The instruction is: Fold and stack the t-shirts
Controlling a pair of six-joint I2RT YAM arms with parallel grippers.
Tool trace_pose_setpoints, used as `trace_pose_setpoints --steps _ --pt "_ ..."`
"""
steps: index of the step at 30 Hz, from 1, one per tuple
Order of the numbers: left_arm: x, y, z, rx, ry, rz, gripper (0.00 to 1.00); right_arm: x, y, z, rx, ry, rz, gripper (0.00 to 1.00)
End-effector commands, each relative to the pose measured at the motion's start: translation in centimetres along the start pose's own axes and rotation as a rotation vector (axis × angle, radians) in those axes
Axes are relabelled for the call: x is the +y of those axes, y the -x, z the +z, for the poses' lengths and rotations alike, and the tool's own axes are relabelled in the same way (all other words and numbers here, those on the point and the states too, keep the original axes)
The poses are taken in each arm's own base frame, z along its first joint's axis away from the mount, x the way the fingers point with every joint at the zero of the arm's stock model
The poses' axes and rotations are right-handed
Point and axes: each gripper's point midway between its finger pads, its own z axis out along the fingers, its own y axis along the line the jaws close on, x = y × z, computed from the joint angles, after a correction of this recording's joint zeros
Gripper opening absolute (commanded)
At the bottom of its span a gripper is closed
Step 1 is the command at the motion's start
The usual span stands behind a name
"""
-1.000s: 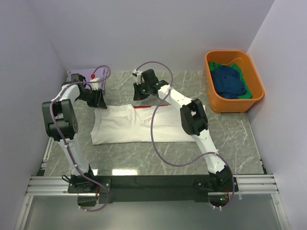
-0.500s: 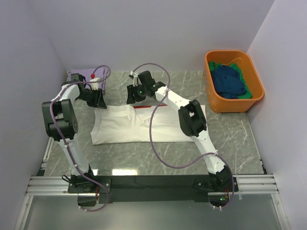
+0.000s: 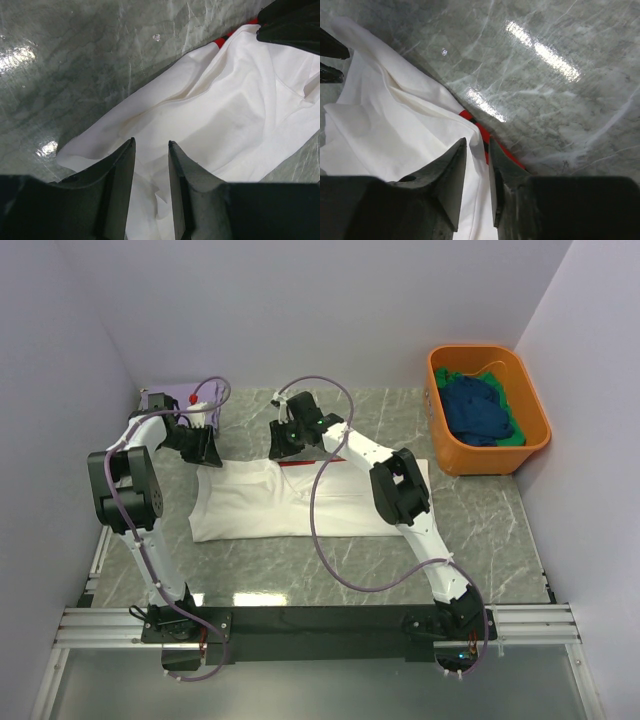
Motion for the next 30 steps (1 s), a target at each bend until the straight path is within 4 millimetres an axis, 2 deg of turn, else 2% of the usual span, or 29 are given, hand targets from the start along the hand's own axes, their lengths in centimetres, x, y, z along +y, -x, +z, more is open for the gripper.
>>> trace_pose_setpoints --steps 1,3,5,7,10,13,14,16,19,20,21,23,26,29,30 --pt "0.2 1.6 -0.3 -0.038 -0.002 0.001 0.39 0.1 0.5 0.5 -0.024 0.001 -0.008 0.34" --pt "0.1 1.6 -0.3 -0.038 -0.005 0.0 0.38 0.0 0.5 0.6 -0.02 0.0 -0.007 0.48" --pt "0.1 1.6 -0.3 -0.04 -0.004 -0.004 0.39 0.0 0.3 0.6 -0.012 0.001 -0.005 0.54" --pt "0.1 1.6 -0.4 -0.041 -0.004 -0.003 0.39 0.0 0.2 0.7 -0.005 0.002 -0.002 0.53" --pt "0.0 1.5 -0.4 -0.039 0.0 -0.002 0.38 0.0 0.1 1.0 0.004 -0.001 0.015 0.47" --pt "0.1 1.4 -0.5 -0.04 0.004 -0.004 0.38 -0.1 -1.3 1.4 0.036 0.004 0.039 0.42" --pt "0.1 1.4 -0.5 -0.042 0.007 -0.004 0.38 -0.3 -2.3 1.6 0.06 0.008 0.041 0.38" --pt "0.3 1.2 -0.6 -0.044 0.01 -0.006 0.38 -0.1 -1.7 1.7 0.039 0.002 0.041 0.35" --pt "0.3 0.9 -0.6 -0.043 0.01 -0.009 0.38 0.1 -1.6 1.7 0.036 0.015 0.043 0.23" --pt "0.4 0.8 -0.6 -0.041 0.009 -0.013 0.38 0.3 -1.5 1.6 0.034 0.02 0.042 0.15" --pt "0.5 0.9 -0.6 -0.042 0.009 -0.012 0.38 0.4 -1.4 1.5 0.033 0.027 0.04 0.11" --pt "0.4 1.0 -0.5 -0.043 0.001 -0.018 0.38 0.9 -0.5 0.8 0.013 0.033 0.021 0.0" --pt "0.5 1.7 -0.5 -0.053 -0.005 -0.019 0.38 1.3 1.6 -0.5 -0.039 0.04 -0.001 0.0" --pt "0.3 2.7 -0.6 -0.072 -0.021 -0.014 0.38 0.9 3.6 -1.8 -0.092 0.042 0.006 0.0" --pt "0.3 3.2 -0.7 -0.081 -0.026 -0.008 0.38 0.2 4.2 -2.3 -0.107 0.034 0.015 0.0"
